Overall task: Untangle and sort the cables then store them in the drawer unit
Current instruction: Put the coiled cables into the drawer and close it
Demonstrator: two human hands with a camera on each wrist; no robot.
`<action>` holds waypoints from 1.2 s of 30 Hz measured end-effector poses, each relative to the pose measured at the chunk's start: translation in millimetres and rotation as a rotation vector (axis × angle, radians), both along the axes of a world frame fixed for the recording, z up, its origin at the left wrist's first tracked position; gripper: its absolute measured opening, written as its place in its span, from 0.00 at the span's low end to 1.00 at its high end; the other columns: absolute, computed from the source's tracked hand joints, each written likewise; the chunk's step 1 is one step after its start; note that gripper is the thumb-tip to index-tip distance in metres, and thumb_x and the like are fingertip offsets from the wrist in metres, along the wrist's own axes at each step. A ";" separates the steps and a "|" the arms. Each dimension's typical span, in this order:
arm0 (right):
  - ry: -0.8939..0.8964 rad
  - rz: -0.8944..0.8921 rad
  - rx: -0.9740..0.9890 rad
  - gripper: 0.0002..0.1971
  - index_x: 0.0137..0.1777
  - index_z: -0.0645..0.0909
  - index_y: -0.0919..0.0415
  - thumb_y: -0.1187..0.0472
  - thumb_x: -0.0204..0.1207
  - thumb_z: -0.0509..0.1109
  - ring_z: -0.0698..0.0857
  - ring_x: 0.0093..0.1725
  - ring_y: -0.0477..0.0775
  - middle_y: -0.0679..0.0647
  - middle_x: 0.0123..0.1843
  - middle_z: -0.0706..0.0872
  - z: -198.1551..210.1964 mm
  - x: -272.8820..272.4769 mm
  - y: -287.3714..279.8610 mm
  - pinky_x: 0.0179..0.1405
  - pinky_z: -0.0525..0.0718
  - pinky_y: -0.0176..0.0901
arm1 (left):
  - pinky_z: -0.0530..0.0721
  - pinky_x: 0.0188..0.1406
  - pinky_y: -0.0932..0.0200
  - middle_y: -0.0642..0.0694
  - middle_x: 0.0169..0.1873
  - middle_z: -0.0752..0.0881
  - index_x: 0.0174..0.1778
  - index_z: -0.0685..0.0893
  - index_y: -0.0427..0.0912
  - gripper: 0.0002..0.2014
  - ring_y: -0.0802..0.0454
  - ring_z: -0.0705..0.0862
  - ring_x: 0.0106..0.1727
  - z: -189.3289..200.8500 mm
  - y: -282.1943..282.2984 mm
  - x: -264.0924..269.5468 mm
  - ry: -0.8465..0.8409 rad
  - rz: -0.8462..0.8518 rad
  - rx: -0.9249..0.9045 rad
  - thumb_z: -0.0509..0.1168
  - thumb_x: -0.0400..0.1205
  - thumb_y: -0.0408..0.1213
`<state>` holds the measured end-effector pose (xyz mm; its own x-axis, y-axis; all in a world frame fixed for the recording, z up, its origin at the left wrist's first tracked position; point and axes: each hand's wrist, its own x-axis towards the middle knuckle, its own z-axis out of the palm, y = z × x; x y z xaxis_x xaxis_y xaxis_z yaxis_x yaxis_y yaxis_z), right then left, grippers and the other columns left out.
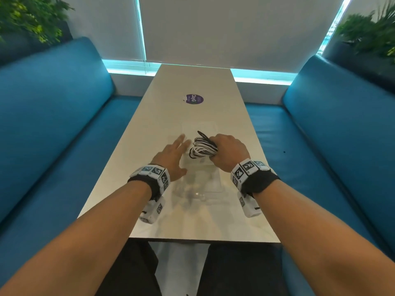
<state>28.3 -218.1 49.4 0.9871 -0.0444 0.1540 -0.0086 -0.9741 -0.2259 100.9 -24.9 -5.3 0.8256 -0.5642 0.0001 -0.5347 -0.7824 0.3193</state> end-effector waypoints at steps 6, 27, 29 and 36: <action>0.340 0.086 -0.031 0.16 0.55 0.87 0.45 0.54 0.67 0.75 0.88 0.43 0.55 0.48 0.43 0.90 -11.3 -24.6 6.0 0.44 0.87 0.47 | 0.77 0.72 0.41 0.64 0.84 0.31 0.86 0.40 0.61 0.52 0.43 0.62 0.84 -2.6 1.3 3.2 0.070 -0.052 0.050 0.74 0.79 0.45; 0.427 0.030 -0.544 0.08 0.54 0.86 0.53 0.59 0.79 0.67 0.85 0.42 0.56 0.51 0.43 0.85 -38.0 -3.1 40.4 0.38 0.78 0.46 | 0.79 0.68 0.39 0.65 0.84 0.32 0.85 0.41 0.61 0.44 0.41 0.81 0.69 8.8 -12.2 5.4 0.167 0.092 0.102 0.61 0.80 0.58; 0.420 -0.014 -0.525 0.09 0.56 0.86 0.54 0.61 0.81 0.65 0.89 0.50 0.56 0.51 0.50 0.88 -39.2 -4.0 43.4 0.39 0.78 0.46 | 0.74 0.72 0.36 0.62 0.84 0.36 0.84 0.46 0.58 0.50 0.41 0.80 0.71 6.7 -15.1 7.0 0.125 0.082 0.105 0.68 0.73 0.65; 0.307 -0.147 -0.473 0.12 0.61 0.83 0.55 0.58 0.86 0.60 0.88 0.54 0.53 0.51 0.54 0.88 -42.6 4.5 55.5 0.40 0.75 0.45 | 0.77 0.64 0.38 0.46 0.82 0.55 0.75 0.62 0.50 0.41 0.36 0.78 0.68 7.4 -24.5 4.9 -0.116 0.098 0.129 0.73 0.72 0.63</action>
<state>32.8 -162.6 6.8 0.9783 -0.1803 -0.1021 -0.1476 -0.9522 0.2673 105.8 -49.4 2.1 0.8751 -0.4829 0.0312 -0.4816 -0.8628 0.1540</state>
